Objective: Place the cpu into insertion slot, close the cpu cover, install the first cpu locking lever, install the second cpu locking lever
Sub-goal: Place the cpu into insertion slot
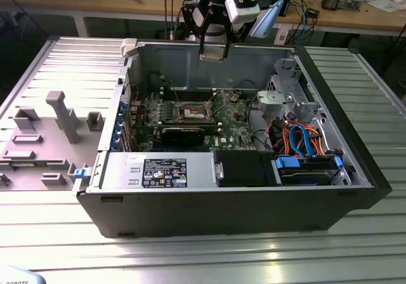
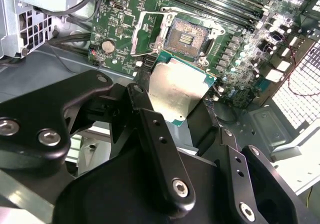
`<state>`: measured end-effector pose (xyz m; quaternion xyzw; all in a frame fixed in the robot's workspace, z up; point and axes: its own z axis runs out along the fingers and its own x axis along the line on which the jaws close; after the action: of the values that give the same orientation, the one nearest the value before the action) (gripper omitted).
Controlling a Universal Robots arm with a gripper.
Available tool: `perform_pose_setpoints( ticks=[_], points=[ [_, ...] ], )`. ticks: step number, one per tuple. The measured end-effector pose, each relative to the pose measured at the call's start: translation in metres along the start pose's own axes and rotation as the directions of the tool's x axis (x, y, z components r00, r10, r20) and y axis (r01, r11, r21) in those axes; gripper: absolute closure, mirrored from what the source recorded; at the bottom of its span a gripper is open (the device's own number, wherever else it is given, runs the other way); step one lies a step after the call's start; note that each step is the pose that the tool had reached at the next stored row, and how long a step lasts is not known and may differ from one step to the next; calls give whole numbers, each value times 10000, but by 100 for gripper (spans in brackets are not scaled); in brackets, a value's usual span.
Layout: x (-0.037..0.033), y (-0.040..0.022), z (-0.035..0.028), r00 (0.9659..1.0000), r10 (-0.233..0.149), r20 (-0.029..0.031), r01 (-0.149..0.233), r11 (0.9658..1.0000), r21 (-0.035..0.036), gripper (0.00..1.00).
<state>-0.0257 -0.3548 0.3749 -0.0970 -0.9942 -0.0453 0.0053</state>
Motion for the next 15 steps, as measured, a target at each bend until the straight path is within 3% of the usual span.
perform_pose_setpoints(
  ticks=[15],
  points=[
    [3, 0, 1, 9998, 175, 16, -175, 9998, -4, 46]
  ],
)
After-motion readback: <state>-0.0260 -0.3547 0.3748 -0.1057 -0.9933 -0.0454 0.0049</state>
